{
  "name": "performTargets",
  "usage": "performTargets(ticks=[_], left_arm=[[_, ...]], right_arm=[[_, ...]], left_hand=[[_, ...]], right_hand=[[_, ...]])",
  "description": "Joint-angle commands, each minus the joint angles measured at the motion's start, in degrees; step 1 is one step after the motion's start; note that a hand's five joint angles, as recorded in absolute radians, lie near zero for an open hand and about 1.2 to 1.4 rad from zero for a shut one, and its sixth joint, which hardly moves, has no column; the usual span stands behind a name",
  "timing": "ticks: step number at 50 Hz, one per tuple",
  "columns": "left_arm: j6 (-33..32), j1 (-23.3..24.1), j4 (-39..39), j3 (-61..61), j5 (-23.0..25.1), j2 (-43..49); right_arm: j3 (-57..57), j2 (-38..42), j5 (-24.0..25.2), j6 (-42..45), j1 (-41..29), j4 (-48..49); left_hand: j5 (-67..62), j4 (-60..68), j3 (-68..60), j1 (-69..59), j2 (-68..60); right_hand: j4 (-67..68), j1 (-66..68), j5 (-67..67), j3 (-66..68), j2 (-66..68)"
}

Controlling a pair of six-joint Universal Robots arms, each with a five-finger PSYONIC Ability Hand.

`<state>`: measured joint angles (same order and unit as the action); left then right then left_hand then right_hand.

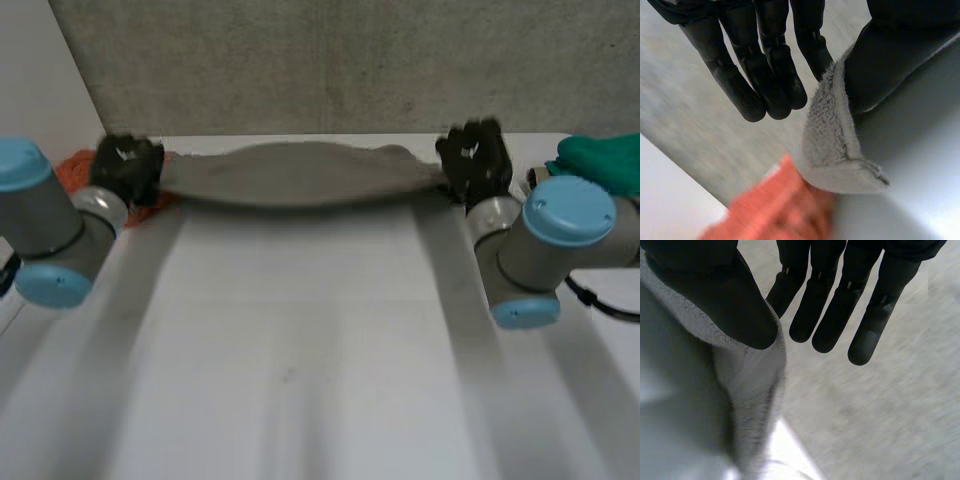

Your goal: Fold the laundry.

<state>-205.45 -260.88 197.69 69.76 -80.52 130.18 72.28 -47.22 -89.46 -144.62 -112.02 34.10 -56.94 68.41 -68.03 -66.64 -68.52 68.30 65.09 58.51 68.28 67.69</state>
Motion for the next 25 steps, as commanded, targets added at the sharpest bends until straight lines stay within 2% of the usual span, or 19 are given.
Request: performTargets(ticks=[1,7,9,14,19,25], left_arm=[[-7.2,0.1,-4.7,8.4,1.2,-2.6],[-8.4,-0.4,-8.4,11.5,1.2,-5.1],[-8.0,-0.6,-8.8,11.5,1.3,-5.6],[-7.7,-0.9,-9.2,9.8,1.0,-5.7],[-6.6,-0.9,-10.9,7.8,0.4,-5.6],[-5.2,-1.0,-13.7,5.6,0.0,-5.0]], right_arm=[[2.7,-0.1,1.0,-2.2,2.0,-8.4],[1.6,-0.6,2.7,-7.3,4.2,-15.5],[0.1,0.3,4.0,-10.6,5.0,-17.9],[-5.3,4.4,5.9,-17.0,6.3,-23.2],[-10.0,7.4,5.8,-17.5,7.2,-30.4],[-10.9,7.8,6.1,-16.7,8.1,-33.0]], left_hand=[[-13.1,11.6,-12.0,-13.4,-11.5],[-13.1,11.6,-12.0,-13.4,-11.5],[-13.1,11.6,-12.0,-13.4,-11.5],[-13.1,11.6,-12.0,-13.4,-11.5],[-13.1,11.6,-12.0,-13.4,-11.5],[-13.1,11.6,-12.0,-13.4,-11.5]], right_hand=[[11.7,14.9,11.5,11.7,12.3],[11.7,14.9,11.5,11.7,12.3],[-1.9,1.3,-2.1,-1.9,-1.3],[-7.7,-4.4,-7.9,-7.6,-7.0],[-10.3,-7.1,-10.6,-10.3,-9.7],[-9.7,-6.5,-9.9,-9.7,-9.1]])
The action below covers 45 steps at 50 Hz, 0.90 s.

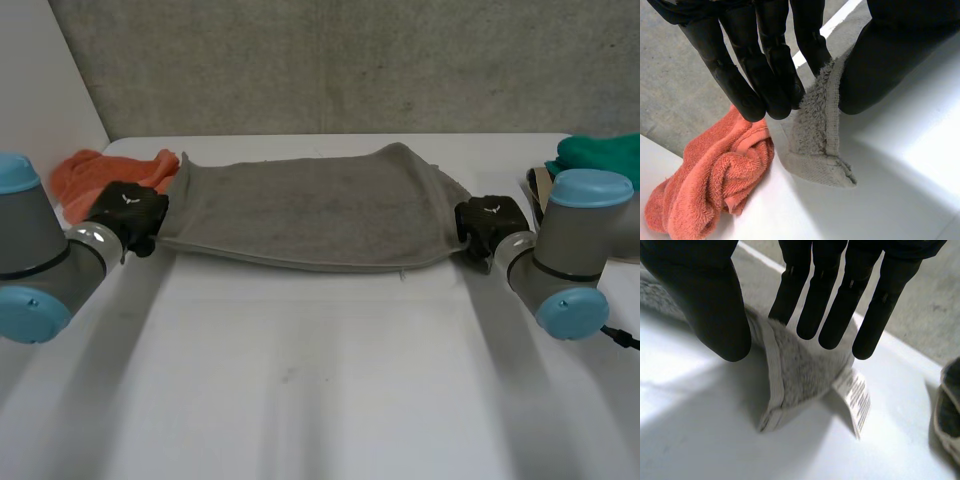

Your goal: Fold the laundry.

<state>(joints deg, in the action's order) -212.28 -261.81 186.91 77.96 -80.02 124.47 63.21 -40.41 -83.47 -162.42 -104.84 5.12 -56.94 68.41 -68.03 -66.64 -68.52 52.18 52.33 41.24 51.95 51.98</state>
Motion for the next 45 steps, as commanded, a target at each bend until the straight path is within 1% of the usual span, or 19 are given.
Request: performTargets(ticks=[1,4,5,6,13,17,18,21,22,24,25,26,29,32,36,40,41,44,45], left_arm=[[1.8,-0.1,-3.3,-2.8,-0.5,0.8],[2.5,-0.2,-4.6,-3.2,-0.4,1.0],[2.6,-0.1,-4.9,-3.2,-0.4,1.0],[2.4,-0.1,-5.3,-3.2,-0.4,1.0],[0.9,0.1,-9.1,-1.1,-0.3,-0.8],[-3.6,0.1,-14.7,2.6,-0.2,-3.6],[-6.3,0.0,-17.7,4.6,-0.5,-5.0],[-10.8,-0.3,-23.2,8.0,-0.7,-7.3],[-13.9,-0.5,-27.3,10.1,-1.0,-8.6],[-16.7,-0.7,-31.8,12.1,-1.5,-9.6],[-19.1,-0.8,-36.0,13.5,-1.8,-10.6],[-20.0,-0.9,-37.7,14.1,-1.9,-11.0],[-21.9,-0.7,-41.3,14.2,-1.6,-12.3],[-20.7,0.1,-40.5,12.9,-1.5,-12.7],[-18.0,2.2,-38.4,8.4,-2.5,-11.6],[-16.7,3.3,-35.3,1.3,-5.2,-7.8],[-16.7,3.5,-33.9,-2.6,-6.4,-5.7],[-16.7,3.8,-31.6,-9.3,-7.8,-2.4],[-16.5,4.1,-30.1,-14.6,-8.3,-0.5]], right_arm=[[-1.9,0.9,0.1,1.2,1.0,-4.0],[-1.9,0.6,0.2,2.1,1.3,-4.0],[-1.9,0.6,0.3,2.3,1.4,-4.0],[-1.9,0.5,0.4,2.9,1.5,-4.2],[1.0,-3.7,1.1,8.5,2.3,-7.7],[4.6,-8.4,1.7,15.5,3.7,-11.7],[6.6,-10.5,1.7,20.1,4.4,-14.8],[9.9,-14.0,1.3,28.4,5.6,-21.6],[12.7,-16.3,0.7,34.1,6.8,-26.4],[15.5,-18.7,0.6,39.3,8.0,-31.0],[17.1,-19.9,0.6,41.6,8.4,-33.0],[19.5,-22.0,0.9,45.6,9.2,-34.8],[22.2,-24.7,2.5,48.6,9.5,-32.2],[22.8,-25.1,3.0,48.2,8.9,-29.9],[21.5,-22.2,2.7,47.3,7.6,-28.0],[16.6,-18.8,1.8,46.3,5.6,-27.4],[13.7,-17.6,1.1,44.9,4.7,-26.7],[8.2,-15.9,0.6,42.2,3.8,-24.2],[3.5,-14.9,0.4,39.8,3.2,-21.2]], left_hand=[[-13.1,11.6,-12.0,-13.4,-11.5],[-13.1,11.6,-12.0,-13.4,-11.5],[-13.1,11.6,-12.0,-13.4,-11.5],[-13.1,11.6,-12.0,-13.4,-11.5],[-13.1,11.6,-12.0,-13.4,-11.5],[-13.1,11.6,-12.0,-13.4,-11.5],[-13.1,11.6,-12.0,-13.4,-11.5],[-13.1,11.6,-12.0,-13.4,-11.5],[-13.1,11.6,-12.0,-13.4,-11.5],[-13.1,11.6,-12.0,-13.4,-11.5],[-13.1,11.6,-12.0,-13.4,-11.5],[-13.1,11.6,-12.0,-13.4,-11.5],[-13.1,11.6,-12.0,-13.4,-11.5],[-13.1,11.6,-12.0,-13.4,-11.5],[-13.1,11.6,-12.0,-13.4,-11.5],[-13.1,11.6,-12.0,-13.4,-11.5],[-13.1,11.6,-12.0,-13.4,-11.5],[-13.1,11.6,-12.0,-13.4,-11.5],[-13.1,11.6,-12.0,-13.4,-11.5]], right_hand=[[6.6,6.4,7.5,6.8,6.8],[12.1,12.0,13.1,12.4,12.3],[17.7,17.5,18.6,17.9,17.8],[27.7,27.6,28.7,27.9,27.9],[27.8,27.7,28.8,28.0,28.0],[27.8,27.7,28.8,28.0,28.0],[27.8,27.7,28.8,28.0,28.0],[27.8,27.7,28.8,28.0,28.0],[27.8,27.7,28.8,28.0,28.0],[27.8,27.7,28.8,28.0,28.0],[27.8,27.7,28.8,28.0,28.0],[27.8,27.7,28.8,28.0,28.0],[27.8,27.7,28.8,28.0,28.0],[27.8,27.7,28.8,28.0,28.0],[27.8,27.7,28.8,28.0,28.0],[27.8,27.7,28.8,28.0,28.0],[27.8,27.7,28.8,28.0,28.0],[27.8,27.7,28.8,28.0,28.0],[27.8,27.7,28.8,28.0,28.0]])
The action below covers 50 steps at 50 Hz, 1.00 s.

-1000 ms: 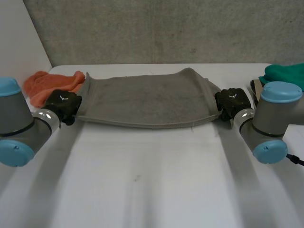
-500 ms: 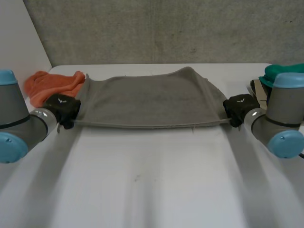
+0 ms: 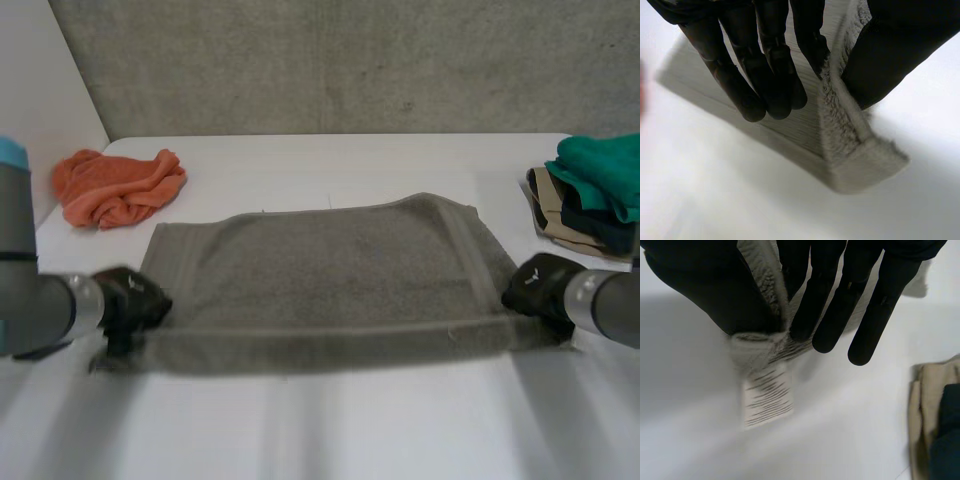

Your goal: Fold the laundry.

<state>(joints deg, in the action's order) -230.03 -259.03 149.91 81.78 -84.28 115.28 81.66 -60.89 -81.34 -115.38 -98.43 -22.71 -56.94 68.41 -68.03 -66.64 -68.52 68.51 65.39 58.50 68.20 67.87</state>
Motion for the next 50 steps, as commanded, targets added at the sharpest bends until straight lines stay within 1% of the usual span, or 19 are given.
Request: performTargets(ticks=[1,3,4,7,9,12,13,16,23,29,37,41,45,49,50], left_arm=[[1.3,1.4,7.7,-21.5,-4.4,9.3],[1.6,1.6,9.0,-27.7,-4.7,10.5],[2.6,1.9,10.6,-33.7,-4.5,10.7],[5.7,1.9,15.1,-42.0,-4.3,10.8],[12.9,1.5,24.1,-48.3,-4.6,9.5],[18.6,1.0,31.6,-49.7,-4.5,8.2],[21.6,0.7,36.2,-49.6,-4.4,7.5],[25.9,0.5,42.2,-48.4,-4.2,6.9],[29.3,-0.4,41.8,-43.6,-4.0,7.8],[29.6,-0.9,42.2,-36.1,-3.7,9.4],[29.3,-0.8,43.3,-24.3,-1.1,13.9],[27.9,-0.9,42.8,-19.0,0.1,15.3],[24.2,-0.7,40.6,-13.2,0.5,14.4],[17.5,-0.2,34.6,-7.7,-0.2,11.7],[14.4,0.4,30.3,-5.0,-0.8,9.8]], right_arm=[[-17.5,6.2,-1.8,-8.8,-3.6,8.4],[-23.0,7.1,-1.8,-11.7,-4.2,12.4],[-28.4,7.9,-2.2,-15.1,-4.7,17.1],[-35.1,8.2,-3.5,-21.0,-4.9,26.1],[-38.9,7.6,-5.9,-29.6,-4.8,38.6],[-38.5,6.2,-7.2,-34.7,-4.7,48.1],[-37.5,5.4,-7.3,-37.4,-4.8,53.5],[-34.3,4.1,-7.0,-38.8,-5.0,59.5],[-30.4,4.5,-5.5,-38.1,-6.0,59.4],[-27.0,6.3,-5.0,-38.0,-5.7,58.1],[-18.2,10.5,-1.5,-36.9,-5.0,55.1],[-13.0,12.4,0.0,-34.2,-4.2,53.7],[-8.0,12.3,0.1,-29.7,-3.2,50.7],[-3.5,9.1,-0.1,-25.1,-1.8,42.9],[-1.8,6.4,-0.6,-22.5,-0.9,38.1]], left_hand=[[-13.1,11.6,-12.0,-13.4,-11.5],[-13.1,11.6,-12.0,-13.4,-11.5],[-13.1,11.6,-12.0,-13.4,-11.5],[-13.1,11.6,-12.0,-13.4,-11.5],[-13.1,11.6,-12.0,-13.4,-11.5],[-13.1,11.6,-12.0,-13.4,-11.5],[-13.1,11.6,-12.0,-13.4,-11.5],[-13.1,11.6,-12.0,-13.4,-11.5],[-13.1,11.6,-12.0,-13.4,-11.5],[-13.1,11.6,-12.0,-13.4,-11.5],[-13.1,11.6,-12.0,-13.4,-11.5],[-13.1,11.6,-12.0,-13.4,-11.5],[-13.1,11.6,-12.0,-13.4,-11.5],[-13.1,11.6,-12.0,-13.4,-11.5],[-13.1,11.6,-12.0,-13.4,-11.5]], right_hand=[[11.5,14.6,11.5,11.8,12.1],[11.5,14.6,11.5,11.8,12.1],[11.5,14.6,11.5,11.8,12.1],[11.5,14.6,11.5,11.8,12.1],[11.5,14.6,11.5,11.8,12.1],[11.5,14.6,11.5,11.8,12.1],[11.5,14.6,11.5,11.8,12.1],[11.5,14.6,11.5,11.8,12.1],[11.5,14.6,11.5,11.8,12.1],[11.5,14.6,11.5,11.8,12.1],[11.5,14.6,11.5,11.8,12.1],[11.5,14.6,11.5,11.8,12.1],[11.5,14.6,11.5,11.8,12.1],[11.5,14.6,11.5,11.8,12.1],[11.5,14.6,11.5,11.8,12.1]])
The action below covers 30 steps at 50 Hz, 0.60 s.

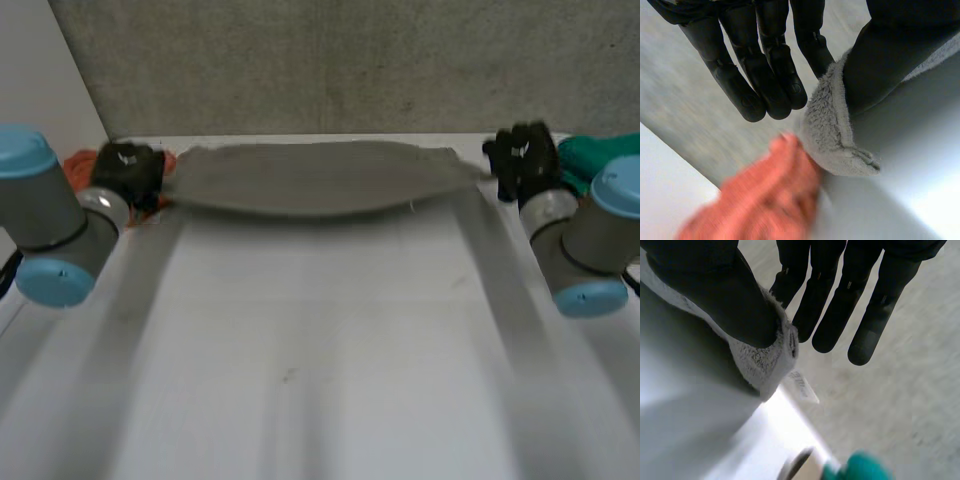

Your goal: Fold the laundry.

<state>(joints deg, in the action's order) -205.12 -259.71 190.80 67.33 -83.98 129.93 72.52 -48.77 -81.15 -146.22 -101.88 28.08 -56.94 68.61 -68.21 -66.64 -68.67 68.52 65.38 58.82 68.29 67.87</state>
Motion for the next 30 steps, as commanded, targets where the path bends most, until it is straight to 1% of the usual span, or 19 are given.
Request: performTargets(ticks=[1,3,4,6,7,10,11,12,14,15,18,25,26,29,30], left_arm=[[-12.0,1.4,-12.9,11.0,-1.4,-5.9],[-14.6,2.2,-17.6,13.9,-2.2,-8.5],[-16.5,2.8,-22.4,16.7,-2.6,-11.0],[-18.2,3.3,-26.9,19.7,-2.9,-13.5],[-19.7,3.7,-30.5,22.3,-2.9,-15.9],[-21.5,4.1,-35.5,25.2,-3.0,-19.2],[-22.3,4.5,-38.4,26.3,-2.9,-20.8],[-22.6,4.6,-39.4,26.4,-2.9,-21.5],[-23.0,4.9,-41.3,26.4,-3.0,-22.1],[-23.2,4.9,-42.3,25.7,-2.8,-22.1],[-23.1,4.8,-41.7,23.5,-2.6,-21.5],[-21.0,4.7,-34.9,12.1,-3.6,-14.2],[-20.2,4.9,-33.5,9.0,-4.2,-12.1],[-18.8,5.3,-31.7,3.9,-5.1,-8.8],[-18.0,5.6,-30.8,0.2,-5.5,-6.6]], right_arm=[[8.4,-7.3,-1.0,9.8,3.0,-15.5],[10.4,-10.4,-1.2,12.9,3.8,-21.4],[12.5,-13.4,-1.0,16.1,4.8,-27.7],[14.4,-16.1,-0.6,20.1,5.6,-34.3],[16.1,-18.2,0.0,24.5,6.6,-39.8],[18.3,-20.7,0.9,31.3,8.5,-47.0],[19.1,-21.6,1.7,35.2,9.5,-50.3],[19.1,-21.9,2.1,36.9,9.9,-51.2],[19.1,-22.0,3.3,38.7,10.0,-51.5],[18.8,-21.9,4.2,38.4,9.6,-50.8],[17.6,-20.6,4.8,36.1,8.9,-48.6],[10.8,-14.6,2.2,27.9,5.6,-39.7],[8.9,-12.9,1.7,26.1,4.9,-36.9],[5.7,-10.4,0.9,23.7,3.7,-32.7],[3.7,-8.4,-0.1,22.1,3.2,-30.0]], left_hand=[[-13.1,11.4,-11.8,-13.4,-11.3],[-13.1,11.4,-11.8,-13.4,-11.3],[-13.1,11.4,-11.8,-13.4,-11.3],[-13.1,11.4,-11.8,-13.4,-11.3],[-13.1,11.4,-11.8,-13.4,-11.3],[-13.1,11.4,-11.8,-13.4,-11.3],[-13.1,11.4,-11.8,-13.4,-11.3],[-13.1,11.4,-11.8,-13.4,-11.3],[-13.1,11.4,-11.8,-13.4,-11.3],[-13.1,11.4,-11.8,-13.4,-11.3],[-13.1,11.4,-11.8,-13.4,-11.3],[-13.1,11.4,-11.8,-13.4,-11.3],[-13.1,11.4,-11.8,-13.4,-11.3],[-13.1,11.4,-11.8,-13.4,-11.3],[-13.1,11.4,-11.8,-13.4,-11.3]], right_hand=[[11.5,14.6,11.2,11.7,12.1],[11.5,14.6,11.2,11.7,12.1],[11.5,14.6,11.2,11.7,12.1],[11.5,14.6,11.2,11.7,12.1],[11.5,14.6,11.2,11.7,12.1],[11.5,14.6,11.2,11.7,12.1],[11.5,14.6,11.2,11.7,12.1],[11.5,14.6,11.2,11.7,12.1],[11.5,14.6,11.2,11.7,12.1],[11.5,14.6,11.2,11.7,12.1],[11.5,14.6,11.2,11.7,12.1],[11.5,14.6,11.2,11.7,12.1],[11.5,14.6,11.2,11.7,12.1],[11.5,14.6,11.2,11.7,12.1],[11.5,14.6,11.2,11.7,12.1]])
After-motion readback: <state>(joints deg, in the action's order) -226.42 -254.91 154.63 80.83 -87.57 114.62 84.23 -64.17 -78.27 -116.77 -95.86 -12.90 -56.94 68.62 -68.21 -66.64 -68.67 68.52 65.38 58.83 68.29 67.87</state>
